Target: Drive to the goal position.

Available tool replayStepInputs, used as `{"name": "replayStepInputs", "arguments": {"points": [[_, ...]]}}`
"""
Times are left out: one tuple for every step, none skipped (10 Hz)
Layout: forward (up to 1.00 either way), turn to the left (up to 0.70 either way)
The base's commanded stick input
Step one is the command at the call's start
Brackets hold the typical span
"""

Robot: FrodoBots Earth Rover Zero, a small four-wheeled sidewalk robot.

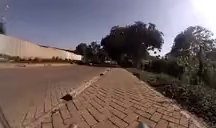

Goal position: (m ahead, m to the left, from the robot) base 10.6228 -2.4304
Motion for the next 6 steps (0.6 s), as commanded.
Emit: {"name": "replayStepInputs", "arguments": {"points": [[1.0, 0.02], [1.0, 0.02], [1.0, 0.02], [1.0, 0.02], [1.0, 0.02], [1.0, 0.02]]}}
